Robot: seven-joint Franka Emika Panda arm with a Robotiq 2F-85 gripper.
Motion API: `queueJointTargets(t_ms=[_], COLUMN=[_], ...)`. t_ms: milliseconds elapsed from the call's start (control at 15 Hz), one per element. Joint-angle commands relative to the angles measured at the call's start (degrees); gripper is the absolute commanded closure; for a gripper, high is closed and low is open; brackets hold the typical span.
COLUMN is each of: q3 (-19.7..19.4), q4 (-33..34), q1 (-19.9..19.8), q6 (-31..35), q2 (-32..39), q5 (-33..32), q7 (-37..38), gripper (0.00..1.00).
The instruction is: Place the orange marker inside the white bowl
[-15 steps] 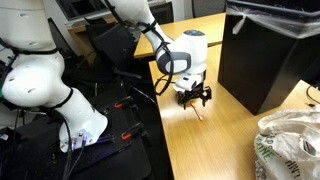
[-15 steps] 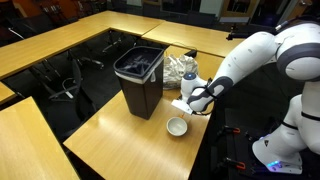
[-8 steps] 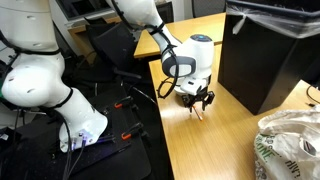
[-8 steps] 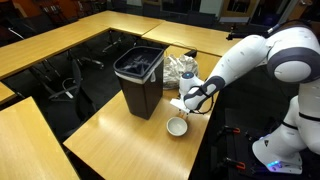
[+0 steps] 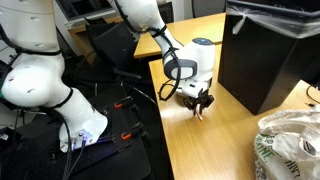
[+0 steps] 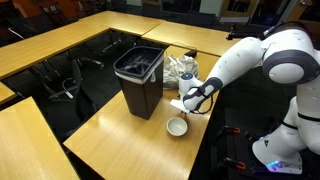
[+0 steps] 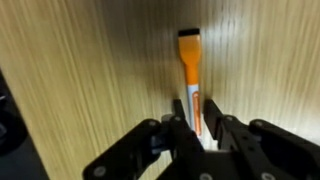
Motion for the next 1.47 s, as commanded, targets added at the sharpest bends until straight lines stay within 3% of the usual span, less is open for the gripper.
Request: queueJointTargets(t_ms=[0,333,600,1000,1267,1400], q3=[-1.7,-5.1,-10.4,-4.7,-0.8,1.5], q4=[-0.1,-1.2,-2.4,-4.9,-5.3,-5.3], q1=[1.5,3.5,7.6,8.1,11.2,12.2], q6=[-1.3,-2.2,-5.9,-12.6,-11.9,-12.2], q2=[-0.7,-3.9,-10.7,-19.0,-17.7,-16.8], q5=[0.4,-1.8,-10.9,-19.3,-29.9,-32.0], q7=[-2.9,-2.5,-1.3,2.5,16.7,21.5], gripper=[0.99,0.97,0.97,0.97,0.97,0.97])
